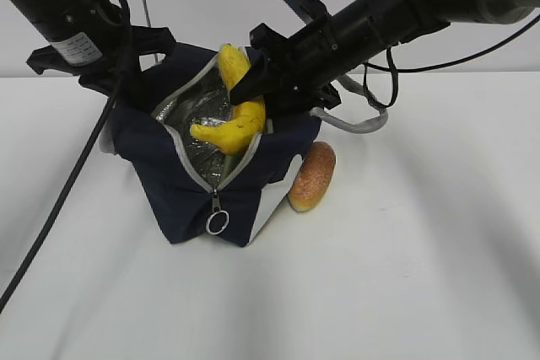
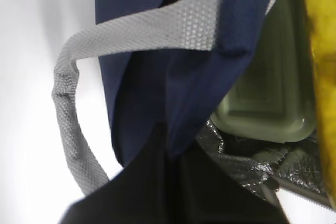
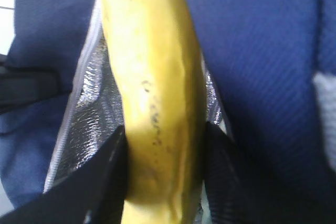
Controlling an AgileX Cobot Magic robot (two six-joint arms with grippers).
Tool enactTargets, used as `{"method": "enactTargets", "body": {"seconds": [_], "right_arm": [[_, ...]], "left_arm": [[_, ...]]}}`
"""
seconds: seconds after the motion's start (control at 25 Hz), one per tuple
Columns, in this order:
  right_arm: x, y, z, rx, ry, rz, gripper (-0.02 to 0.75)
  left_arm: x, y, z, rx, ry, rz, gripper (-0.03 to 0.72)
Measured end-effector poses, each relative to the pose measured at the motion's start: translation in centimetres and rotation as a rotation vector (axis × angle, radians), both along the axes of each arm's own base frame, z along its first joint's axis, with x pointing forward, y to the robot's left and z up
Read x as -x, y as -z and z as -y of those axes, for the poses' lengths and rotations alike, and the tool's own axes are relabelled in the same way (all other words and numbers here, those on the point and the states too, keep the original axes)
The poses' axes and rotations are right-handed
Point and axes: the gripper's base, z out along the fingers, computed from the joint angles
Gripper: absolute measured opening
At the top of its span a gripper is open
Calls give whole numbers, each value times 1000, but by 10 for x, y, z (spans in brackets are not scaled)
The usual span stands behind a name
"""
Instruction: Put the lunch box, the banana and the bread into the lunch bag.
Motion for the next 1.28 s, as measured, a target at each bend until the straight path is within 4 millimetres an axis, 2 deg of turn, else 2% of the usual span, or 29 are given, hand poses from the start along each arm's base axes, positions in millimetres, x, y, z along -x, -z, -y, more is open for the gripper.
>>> {"method": "enactTargets", "body": {"seconds": [0.28, 0.48, 0.6, 0.76, 0.84, 0.96, 1.12, 1.28], "right_arm": [[0, 1, 1, 11, 11, -13, 374], [0, 0, 0, 2, 13, -20, 529], [1, -3, -1, -12, -3, -28, 562], [1, -23, -4, -38, -70, -3, 575], [0, -43, -5, -57, -110, 39, 577], [-2, -63, -6, -70, -114, 71, 578], [-1, -65, 1, 34, -78, 45, 579], [3, -70, 20, 276, -8, 56, 580]], "left_arm": [[0, 0, 0, 1, 0, 0, 0], [0, 0, 0, 1, 0, 0, 0], [0, 0, 0, 1, 0, 1, 0], [0, 0, 0, 1, 0, 1, 0], [0, 0, 0, 1, 0, 1, 0], [0, 0, 0, 1, 0, 1, 0], [0, 0, 0, 0, 0, 1, 0], [0, 0, 0, -1, 0, 2, 0]]}}
